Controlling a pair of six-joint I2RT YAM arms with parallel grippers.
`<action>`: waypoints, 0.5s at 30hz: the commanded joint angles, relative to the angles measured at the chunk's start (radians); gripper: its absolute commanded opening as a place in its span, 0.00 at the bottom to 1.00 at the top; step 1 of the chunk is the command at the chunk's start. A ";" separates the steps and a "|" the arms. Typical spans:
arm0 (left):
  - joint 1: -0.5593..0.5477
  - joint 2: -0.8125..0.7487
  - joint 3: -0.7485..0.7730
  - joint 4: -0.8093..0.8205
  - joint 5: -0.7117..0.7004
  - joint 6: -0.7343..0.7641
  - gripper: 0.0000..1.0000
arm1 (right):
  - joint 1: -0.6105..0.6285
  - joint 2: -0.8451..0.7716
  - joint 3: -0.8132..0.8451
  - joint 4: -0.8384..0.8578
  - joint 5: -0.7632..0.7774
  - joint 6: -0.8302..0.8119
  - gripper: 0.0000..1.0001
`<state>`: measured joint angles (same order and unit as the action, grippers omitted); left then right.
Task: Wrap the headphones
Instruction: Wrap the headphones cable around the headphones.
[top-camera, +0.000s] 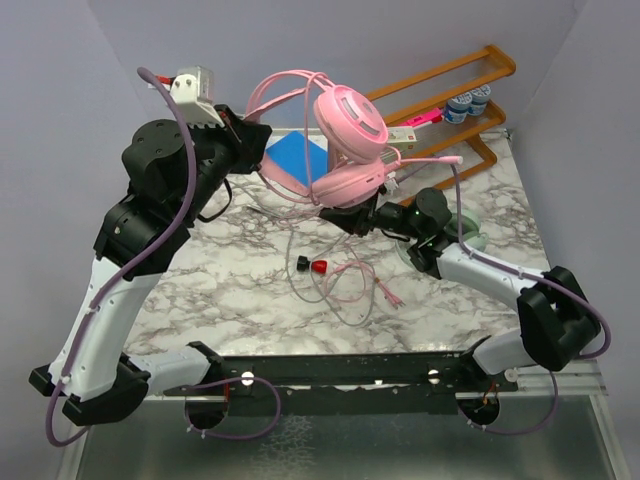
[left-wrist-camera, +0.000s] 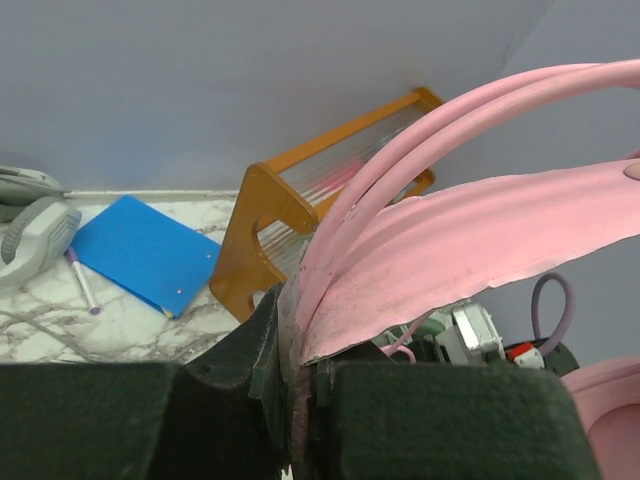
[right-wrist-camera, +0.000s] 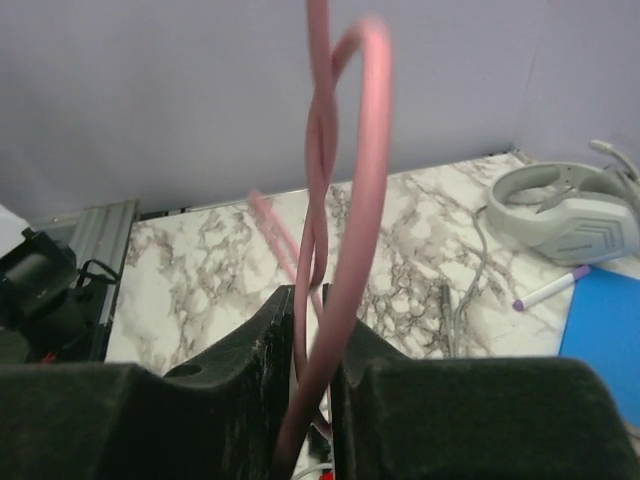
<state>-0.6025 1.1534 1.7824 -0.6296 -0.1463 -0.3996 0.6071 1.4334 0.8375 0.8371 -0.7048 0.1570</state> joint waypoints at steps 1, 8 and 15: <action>0.000 -0.006 0.064 0.132 -0.104 -0.074 0.00 | -0.004 0.021 -0.068 0.083 -0.077 0.067 0.23; 0.000 0.012 0.073 0.136 -0.165 -0.040 0.00 | -0.004 0.008 -0.085 0.083 -0.119 0.102 0.26; 0.000 0.038 0.116 0.149 -0.286 0.038 0.00 | -0.004 -0.037 -0.128 -0.014 -0.114 0.053 0.26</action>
<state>-0.6025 1.1885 1.8202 -0.5957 -0.3119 -0.3794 0.6071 1.4303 0.7444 0.8726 -0.7864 0.2333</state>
